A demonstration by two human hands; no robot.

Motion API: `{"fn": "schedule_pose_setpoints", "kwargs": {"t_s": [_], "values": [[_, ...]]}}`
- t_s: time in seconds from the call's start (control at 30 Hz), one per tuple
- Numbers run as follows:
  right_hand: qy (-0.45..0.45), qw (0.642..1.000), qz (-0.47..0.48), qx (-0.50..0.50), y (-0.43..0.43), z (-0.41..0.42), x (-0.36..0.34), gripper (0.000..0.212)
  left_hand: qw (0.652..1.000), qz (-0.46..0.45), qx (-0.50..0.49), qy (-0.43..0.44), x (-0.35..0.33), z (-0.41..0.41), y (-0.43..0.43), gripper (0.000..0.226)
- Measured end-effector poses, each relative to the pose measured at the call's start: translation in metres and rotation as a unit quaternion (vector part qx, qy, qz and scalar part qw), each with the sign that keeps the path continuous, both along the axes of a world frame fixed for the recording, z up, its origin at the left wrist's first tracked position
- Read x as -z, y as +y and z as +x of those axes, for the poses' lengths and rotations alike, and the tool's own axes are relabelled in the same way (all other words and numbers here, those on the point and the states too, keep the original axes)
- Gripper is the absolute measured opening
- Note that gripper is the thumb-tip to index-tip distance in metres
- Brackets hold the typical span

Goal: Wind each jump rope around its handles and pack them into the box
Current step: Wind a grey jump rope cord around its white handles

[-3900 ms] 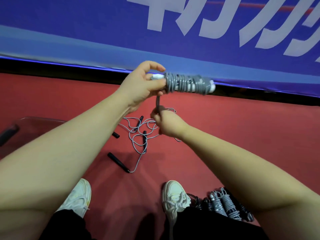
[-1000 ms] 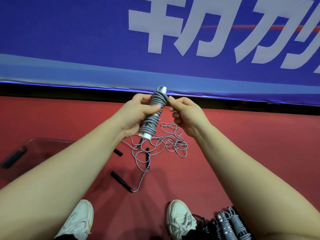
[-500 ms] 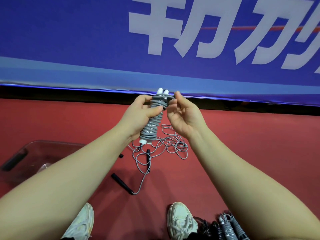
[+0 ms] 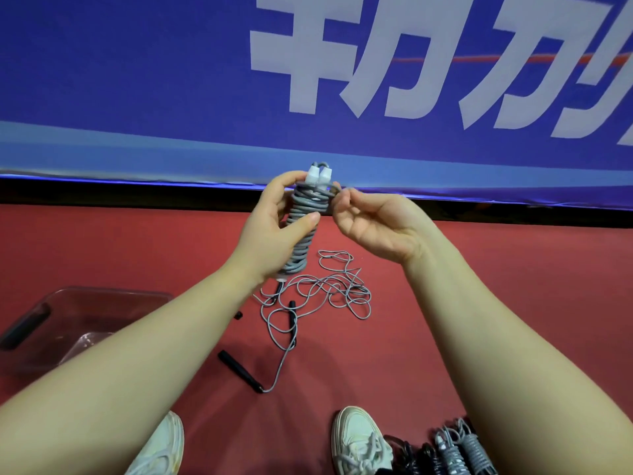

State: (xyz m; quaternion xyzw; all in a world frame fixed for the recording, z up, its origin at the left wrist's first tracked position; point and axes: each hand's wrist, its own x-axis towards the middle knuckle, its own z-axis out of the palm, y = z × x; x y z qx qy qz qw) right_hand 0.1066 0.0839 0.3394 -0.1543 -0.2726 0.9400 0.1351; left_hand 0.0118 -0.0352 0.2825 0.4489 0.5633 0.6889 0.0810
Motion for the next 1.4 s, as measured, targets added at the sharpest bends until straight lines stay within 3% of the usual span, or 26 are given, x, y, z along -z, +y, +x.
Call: {"fn": "schedule_pose_setpoints", "kwargs": {"t_s": [0.13, 0.3, 0.4, 0.5, 0.57, 0.63, 0.67, 0.73, 0.77, 0.83, 1.1, 1.17, 1.23, 1.3, 1.4], "values": [[0.095, 0.994, -0.029, 0.051, -0.006, 0.004, -0.006, 0.017, 0.998, 0.016, 0.046, -0.042, -0.002, 0.006, 0.004, 0.048], [0.146, 0.983, -0.025, 0.110, -0.012, -0.003, -0.002, 0.017, 0.993, 0.028, 0.075, -0.091, -0.008, 0.011, 0.011, 0.048], [0.134, 0.981, 0.032, 0.137, -0.014, -0.005, 0.003, 0.018, 0.993, 0.033, 0.039, -0.108, -0.008, 0.011, 0.016, 0.046], [0.092, 0.990, 0.029, 0.099, -0.013, -0.008, 0.007, 0.020, 0.991, 0.053, 0.005, -0.125, -0.006, 0.009, 0.019, 0.046], [0.042, 0.997, 0.022, 0.055, -0.009, -0.010, 0.008, 0.022, 0.996, 0.046, -0.005, -0.081, -0.002, 0.005, 0.018, 0.047], [-0.029, 0.989, 0.135, 0.049, -0.003, -0.009, 0.007, 0.019, 1.000, 0.017, -0.008, -0.007, 0.004, 0.001, 0.016, 0.050], [-0.074, 0.961, 0.258, 0.065, 0.000, -0.006, 0.006, 0.018, 1.000, 0.001, -0.007, 0.023, 0.006, 0.000, 0.015, 0.051], [-0.143, 0.843, 0.510, 0.088, 0.002, -0.001, 0.003, 0.024, 0.998, -0.015, -0.002, 0.060, 0.010, 0.000, 0.013, 0.052], [-0.160, 0.784, 0.594, 0.086, 0.002, 0.001, 0.001, 0.026, 0.998, -0.017, -0.001, 0.068, 0.010, 0.001, 0.012, 0.053], [-0.163, 0.706, 0.687, 0.064, 0.000, 0.007, -0.004, 0.026, 0.997, -0.016, 0.005, 0.071, 0.006, 0.001, 0.010, 0.052], [-0.139, 0.581, 0.802, 0.019, 0.006, 0.023, -0.008, 0.021, 0.991, -0.075, 0.079, 0.075, 0.008, -0.002, -0.001, 0.052], [-0.111, 0.580, 0.807, 0.014, 0.011, 0.027, -0.008, 0.026, 0.989, -0.068, 0.051, 0.121, 0.008, -0.004, -0.002, 0.051], [-0.080, 0.611, 0.787, 0.023, 0.016, 0.029, -0.005, 0.030, 0.984, -0.049, 0.025, 0.171, 0.006, -0.003, -0.002, 0.046], [-0.053, 0.669, 0.740, 0.036, 0.021, 0.031, -0.002, 0.031, 0.982, -0.045, 0.022, 0.185, 0.002, -0.002, -0.001, 0.046], [-0.020, 0.770, 0.636, 0.035, 0.024, 0.035, 0.001, 0.024, 0.986, -0.060, 0.060, 0.140, -0.004, 0.000, -0.003, 0.051]]}}
